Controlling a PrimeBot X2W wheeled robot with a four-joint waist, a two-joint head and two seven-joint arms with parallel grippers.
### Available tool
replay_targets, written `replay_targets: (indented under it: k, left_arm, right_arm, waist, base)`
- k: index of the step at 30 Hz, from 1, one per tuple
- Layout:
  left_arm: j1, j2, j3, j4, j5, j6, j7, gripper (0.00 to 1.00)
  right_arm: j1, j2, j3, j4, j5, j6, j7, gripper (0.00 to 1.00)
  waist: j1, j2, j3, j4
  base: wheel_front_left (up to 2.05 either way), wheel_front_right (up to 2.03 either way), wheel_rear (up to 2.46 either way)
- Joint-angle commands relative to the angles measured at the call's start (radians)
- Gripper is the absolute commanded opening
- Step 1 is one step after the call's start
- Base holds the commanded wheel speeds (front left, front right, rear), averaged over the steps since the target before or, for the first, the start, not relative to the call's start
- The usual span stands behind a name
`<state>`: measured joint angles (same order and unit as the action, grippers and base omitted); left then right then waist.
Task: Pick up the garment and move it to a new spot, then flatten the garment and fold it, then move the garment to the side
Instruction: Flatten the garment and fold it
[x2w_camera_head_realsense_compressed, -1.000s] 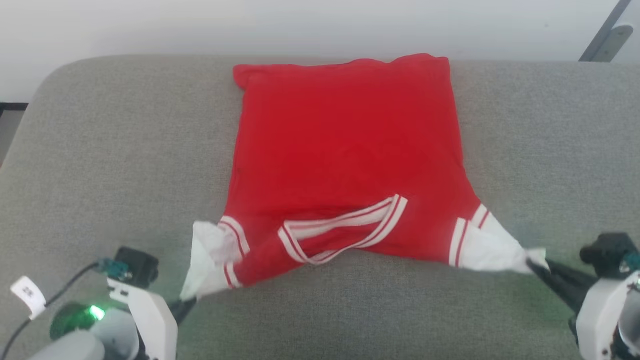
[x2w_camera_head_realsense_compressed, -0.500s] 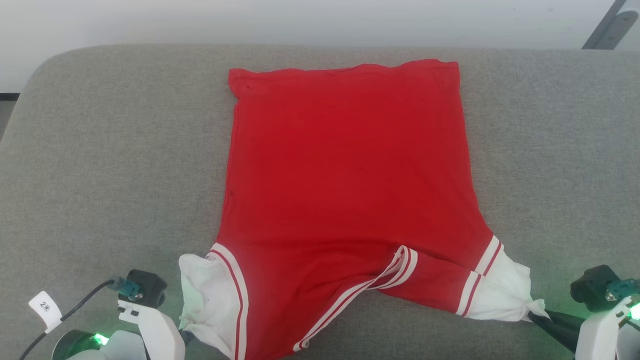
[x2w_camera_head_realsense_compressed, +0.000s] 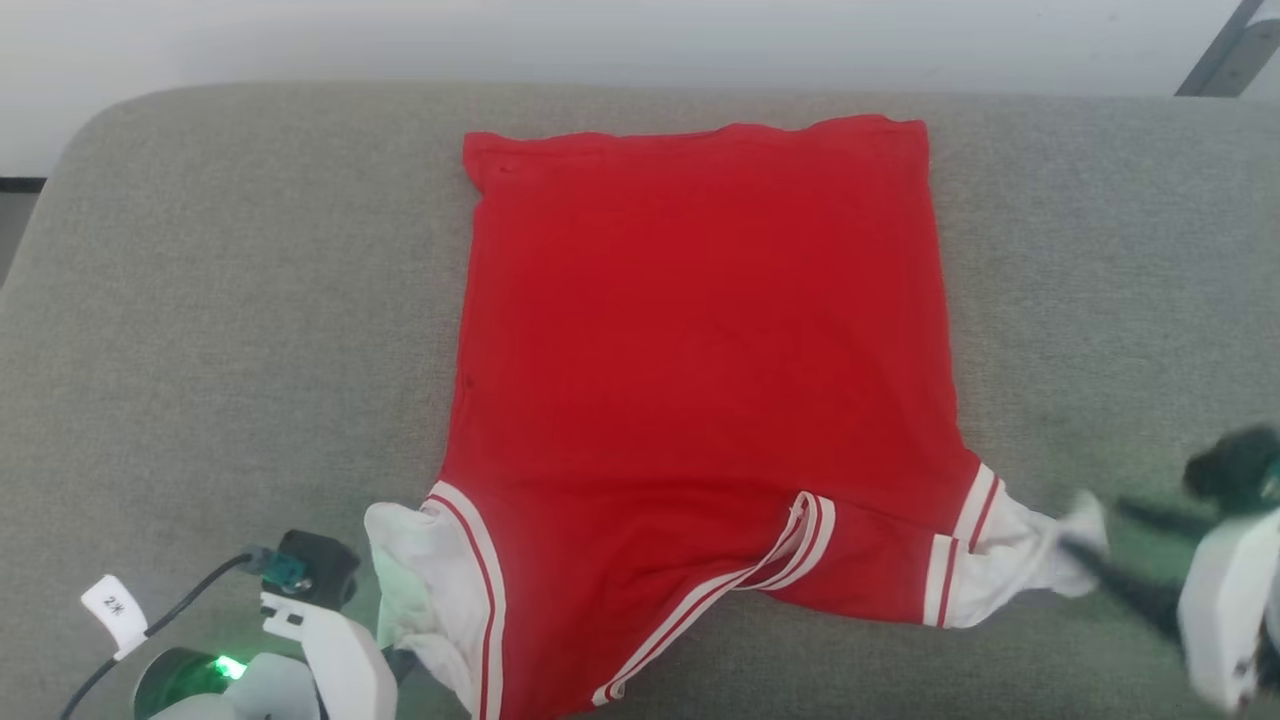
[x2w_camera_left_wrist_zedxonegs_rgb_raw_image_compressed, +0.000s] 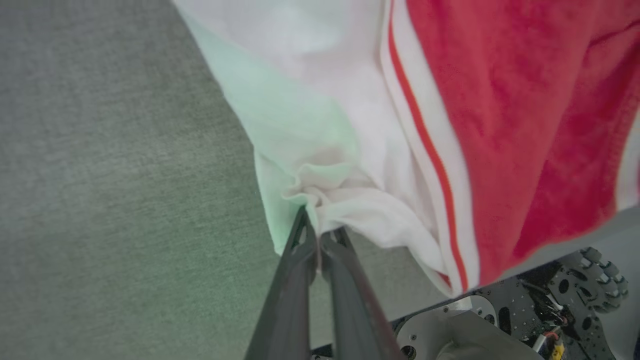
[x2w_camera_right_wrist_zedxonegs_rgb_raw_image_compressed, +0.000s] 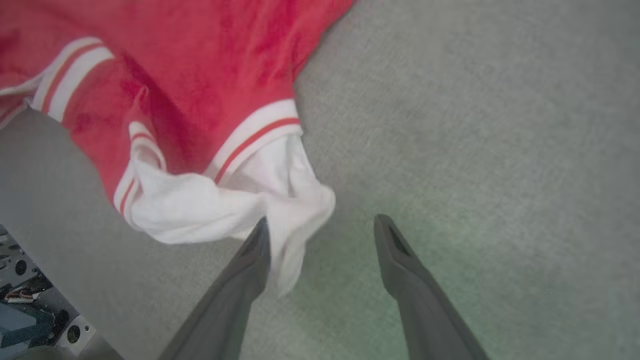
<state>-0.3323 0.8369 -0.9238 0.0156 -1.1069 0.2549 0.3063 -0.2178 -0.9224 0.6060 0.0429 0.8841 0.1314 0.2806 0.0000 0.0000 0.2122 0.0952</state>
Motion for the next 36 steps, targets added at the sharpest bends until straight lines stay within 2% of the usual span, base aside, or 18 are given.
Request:
replay_targets:
  k: [1,6,10,15,17,21,22,26,32,36]
  left_arm:
    - [-0.016,-0.009,-0.003,-0.008,0.013,0.0,0.001,0.0]
    - [-0.046,-0.027,-0.009,-0.027,0.038,-0.009,0.002,0.0]
    - [-0.08,-0.057,-0.018,-0.028,0.053,-0.022,0.0,0.0]
    - [-0.131,-0.106,-0.029,-0.008,0.081,-0.047,-0.003,0.0]
    - [-0.143,-0.116,-0.032,-0.002,0.086,-0.053,-0.003,0.0]
    - [-0.192,-0.156,-0.039,0.023,0.101,-0.08,-0.006,0.0]
    - [-0.218,-0.177,-0.041,0.038,0.11,-0.096,-0.009,0.0]
    - [-0.255,-0.22,-0.048,0.076,0.122,-0.123,-0.017,0.0]
    - [-0.29,-0.277,-0.059,0.147,0.129,-0.161,-0.036,0.0]
    - [-0.304,-0.301,-0.063,0.192,0.131,-0.183,-0.051,0.0]
  right_arm:
    - [-0.029,-0.004,-0.049,-0.014,0.003,-0.001,0.029,1.0]
    - [-0.125,0.061,-0.193,-0.022,-0.059,-0.001,0.088,1.0]
    - [-0.262,0.169,-0.288,0.053,-0.169,-0.001,0.096,1.0]
    - [-0.462,0.293,-0.317,0.217,-0.267,-0.001,0.125,1.0]
    - [-0.501,0.313,-0.32,0.261,-0.283,-0.001,0.134,1.0]
    - [-0.662,0.374,-0.332,0.435,-0.346,-0.001,0.173,1.0]
    - [-0.739,0.396,-0.345,0.524,-0.368,-0.001,0.189,1.0]
    - [-0.873,0.432,-0.37,0.689,-0.435,-0.001,0.228,1.0]
    - [-1.005,0.469,-0.416,0.923,-0.496,-0.001,0.352,1.0]
    - [-1.034,0.489,-0.44,1.063,-0.543,-0.001,0.438,1.0]
  waist:
    - [0.0,0.0,0.009,0.007]
    - [0.0,0.0,0.041,0.029]
    - [0.0,0.0,0.08,0.057]
    - [0.0,0.0,0.135,0.102]
    - [0.0,0.0,0.147,0.111]
    - [0.0,0.0,0.193,0.153]
    - [0.0,0.0,0.219,0.174]
    - [0.0,0.0,0.265,0.215]
    - [0.0,0.0,0.315,0.262]
    - [0.0,0.0,0.335,0.28]
  base:
    - [0.0,0.0,0.0]
    - [0.0,0.0,0.0]
    - [0.0,0.0,0.0]
    - [0.0,0.0,0.0]
    - [0.0,0.0,0.0]
    - [0.0,0.0,0.0]
    - [0.0,0.0,0.0]
    - [0.0,0.0,0.0]
    - [0.0,0.0,0.0]
    - [0.0,0.0,0.0]
